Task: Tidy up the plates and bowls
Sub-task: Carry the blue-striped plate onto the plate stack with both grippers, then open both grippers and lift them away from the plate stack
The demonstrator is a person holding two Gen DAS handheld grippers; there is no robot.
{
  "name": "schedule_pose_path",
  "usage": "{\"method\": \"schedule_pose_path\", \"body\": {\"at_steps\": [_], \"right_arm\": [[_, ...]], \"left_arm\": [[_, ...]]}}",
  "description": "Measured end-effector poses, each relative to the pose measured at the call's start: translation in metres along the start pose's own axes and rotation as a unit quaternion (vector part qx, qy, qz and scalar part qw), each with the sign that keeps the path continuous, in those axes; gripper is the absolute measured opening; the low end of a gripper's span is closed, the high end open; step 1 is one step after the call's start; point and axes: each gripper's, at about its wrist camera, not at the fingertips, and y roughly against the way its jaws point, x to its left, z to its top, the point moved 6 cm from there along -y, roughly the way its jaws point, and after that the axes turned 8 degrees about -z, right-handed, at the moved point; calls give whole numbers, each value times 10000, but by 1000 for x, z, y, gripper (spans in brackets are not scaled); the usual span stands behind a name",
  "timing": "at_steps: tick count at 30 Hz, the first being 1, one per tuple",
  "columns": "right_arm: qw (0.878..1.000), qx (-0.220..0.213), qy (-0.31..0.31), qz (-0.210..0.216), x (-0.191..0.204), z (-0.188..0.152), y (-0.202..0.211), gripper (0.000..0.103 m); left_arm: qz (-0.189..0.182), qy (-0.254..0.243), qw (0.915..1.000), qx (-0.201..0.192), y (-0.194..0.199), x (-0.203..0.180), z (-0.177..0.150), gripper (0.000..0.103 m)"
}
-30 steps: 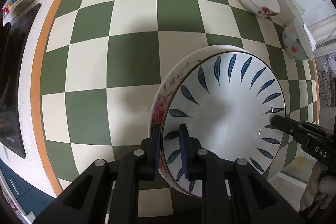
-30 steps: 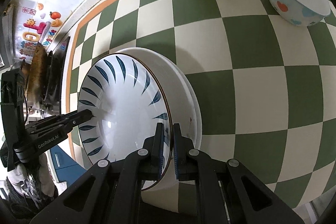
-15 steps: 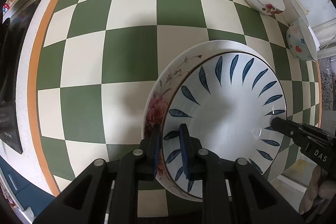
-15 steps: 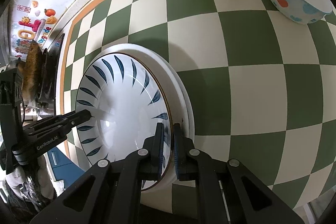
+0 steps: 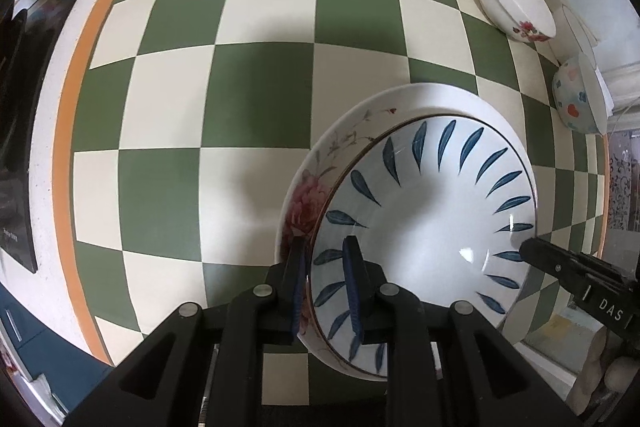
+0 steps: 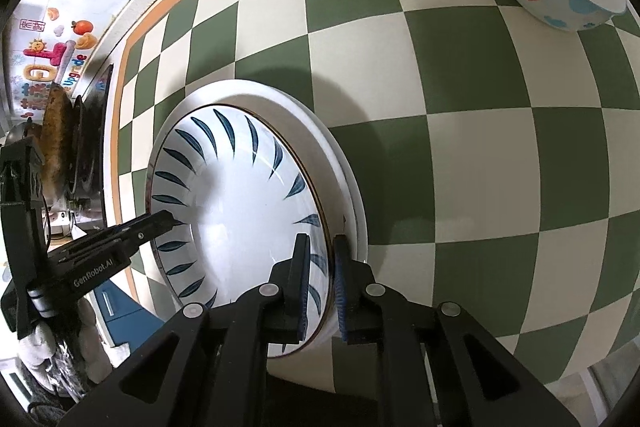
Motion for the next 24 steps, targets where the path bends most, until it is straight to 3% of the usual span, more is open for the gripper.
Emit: {"method": "schedule_pose_path", "body": {"at_steps": [7,14,16,17,24], "right_arm": [[9996,-10,289,-67,1,-4,7,16],[9971,-304,602,-345,9,-27,40,16],[9960,-445,677,-389,15,-36,54,23],[9950,-549,703,-437,17,-42,62,30],[9879,-1295,688,-499,32,-87,128,65]], "left_arm": [[257,111,9991,-306,16,-5,-12,17],[293,82,9959,-851,61,-29,-43,17],[278,27,9947,-987,73,-35,-51,17],[272,-15,9942,-1042,80,-39,-56,18],[389,-424,9860,-1567,130,-53,-95,38]]}}
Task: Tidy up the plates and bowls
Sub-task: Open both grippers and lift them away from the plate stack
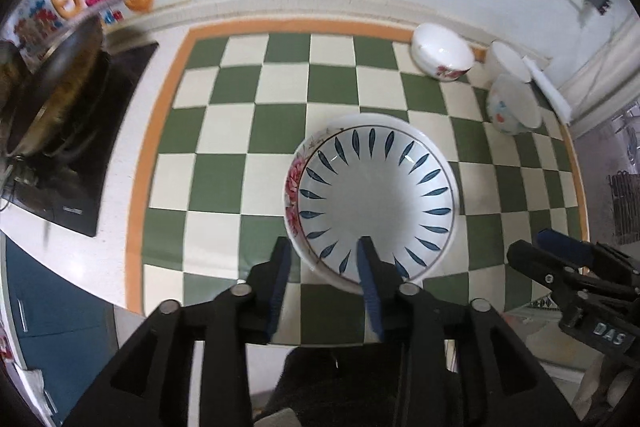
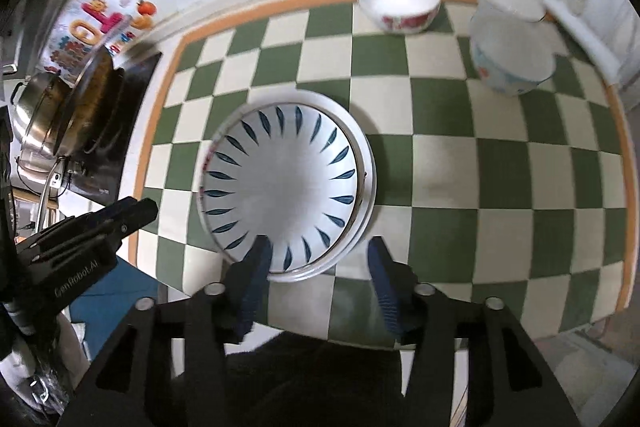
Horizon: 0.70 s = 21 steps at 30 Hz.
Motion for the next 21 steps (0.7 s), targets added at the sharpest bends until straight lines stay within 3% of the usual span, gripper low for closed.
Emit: {"method": "schedule_pose_path", "body": {"at_steps": [2,4,7,11,21], "right_arm": [[9999,-170,-26,-18,4,-8,20,75],[9994,-337,-66,-5,9,-17,39,80],[9985,-548,-49,-52,17,-31,62,89],[9963,-832,-52,-211,23,-52,88,93],[9900,-1323,-57,-484,25,-89,136,98]], "left_arm": [[5,-74,9999,-118,14,-3,-6,50],[-1,-143,9995,-268,28,-7,-12,77],[0,-221,9986,-478,47,-11,-21,88],[10,-298,9969,-730,71,-16,-35,98],[-153,-404,9928,-1114,109,-32,-61,102]]}}
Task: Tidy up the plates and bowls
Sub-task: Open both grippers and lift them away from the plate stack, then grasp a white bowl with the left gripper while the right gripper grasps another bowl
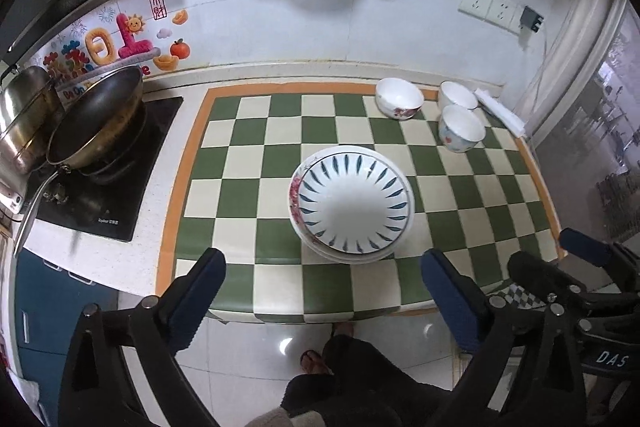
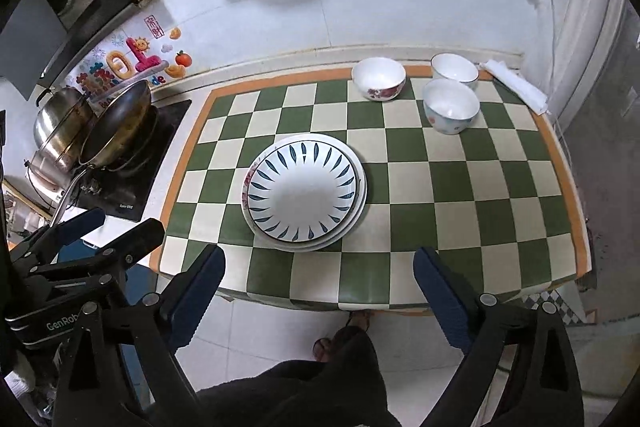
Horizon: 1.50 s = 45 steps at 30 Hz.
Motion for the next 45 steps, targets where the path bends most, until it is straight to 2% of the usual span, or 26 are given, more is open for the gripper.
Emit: {"method": "schedule_pose_path", "body": {"at_steps": [7,13,18,24,29,32,38,41,43,45], "right_arm": [[9999,16,-63,127,-8,-2,4,99],[9992,48,-111,372,-27,26,-23,99],[9939,260,-411,990,-59,80,-74,99],[9919,530,-528,1025,-102,165,-153,99],[9910,808,-587,888,-132,237,-236,99],[9882,1135,-602,833,-143,267,-290,95],[9788,1685,-623,980,-148,302,-370,77],[9747,1935,-553,973,-146,306,-398,63],[9726,2070,-495,934,-142,303,-412,56],[9716,2153,-411,887,-139,298,-420,44]], "left_arm": [[-25,134,9998,-173,2,-1,8,103],[28,73,10000,-11,-36,-14,40,103],[-2,248,9997,61,-88,-26,94,103],[-35,581,9978,306,-174,-30,174,102],[-200,780,9938,772,-261,-28,226,99],[-330,935,9889,1107,-309,-27,244,90],[-549,1143,9761,1765,-385,-29,256,70],[-620,1212,9688,2073,-411,-31,252,56],[-644,1198,9650,2240,-424,-35,248,42],[-653,1188,9620,2370,-434,-36,245,32]]}}
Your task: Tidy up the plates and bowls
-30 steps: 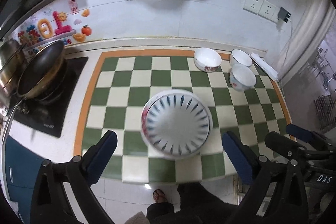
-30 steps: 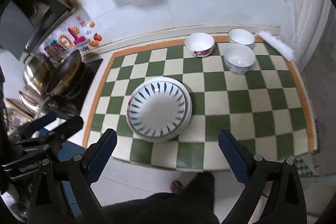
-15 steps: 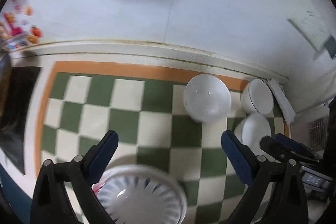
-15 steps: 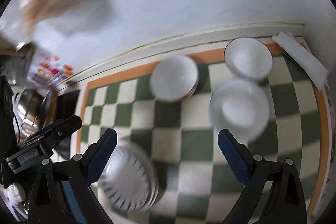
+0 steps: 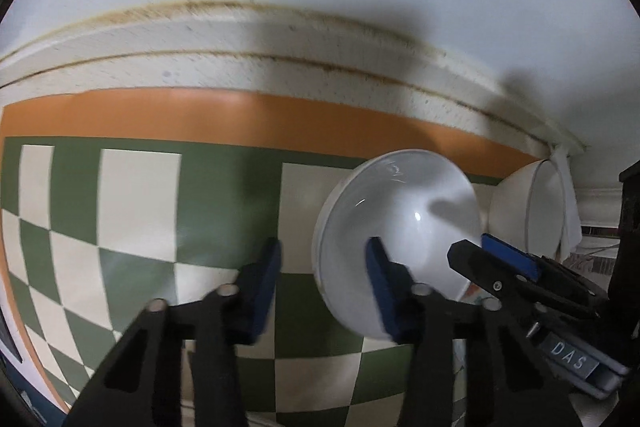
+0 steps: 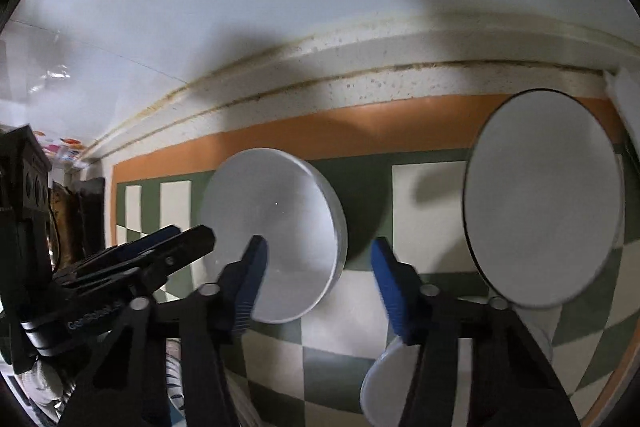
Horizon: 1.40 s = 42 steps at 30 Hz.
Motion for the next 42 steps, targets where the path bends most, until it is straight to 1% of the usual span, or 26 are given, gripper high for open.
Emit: {"method": "schedule_pose_path", "body": {"at_steps": [1,3,4,6,7,10,12,16,19,22,25,30,32,35,38,42], "right_arm": [[10000,46,14,-23,0,0,-5,41],[9998,185,30,-67,0,0,-16,23],[9998,189,24,-103,0,-2,-18,21],[9997,143,49,-197,-1,-2,-20,13],[9997,129,33,-198,-1,-2,-21,12],[9998,142,-20,-166,-3,-5,-21,11],[9998,103,-8,-175,-3,-8,-17,11],[9999,3,26,-155,1,-14,-1,11],[9999,-118,18,-38,4,-26,22,11],[9997,-250,55,7,5,-46,46,11],[9994,-347,82,18,12,-72,67,11],[9988,-482,-24,22,2,-126,98,11],[9987,-497,-68,-9,-4,-149,105,11],[9989,-450,-145,-54,-29,-182,112,11],[9991,-322,-258,-40,-45,-208,104,11],[9991,-117,-409,-55,-65,-235,82,11]], "left_arm": [[20,3,10000,59,-4,0,0,25],[21,27,9999,102,-10,1,-2,19],[-5,29,9999,117,-12,1,-3,17],[-28,50,9999,96,-13,0,-5,17],[-15,34,10000,86,-12,-1,-6,17],[-11,24,10000,92,-11,-4,-9,17],[55,-54,10000,35,-7,-8,-11,17],[22,-163,9998,-136,17,-20,-21,17],[-32,-239,9992,-318,43,-29,-35,17],[-10,-418,9981,-452,66,-42,-57,17],[-47,-587,9970,-494,83,-48,-80,17],[-118,-933,9946,-430,93,-69,-127,17],[-115,-1065,9935,-385,90,-77,-146,17],[-159,-1171,9927,-240,78,-87,-166,17],[-200,-1191,9927,8,57,-86,-190,17],[-173,-1185,9924,264,28,-82,-210,17]]}}
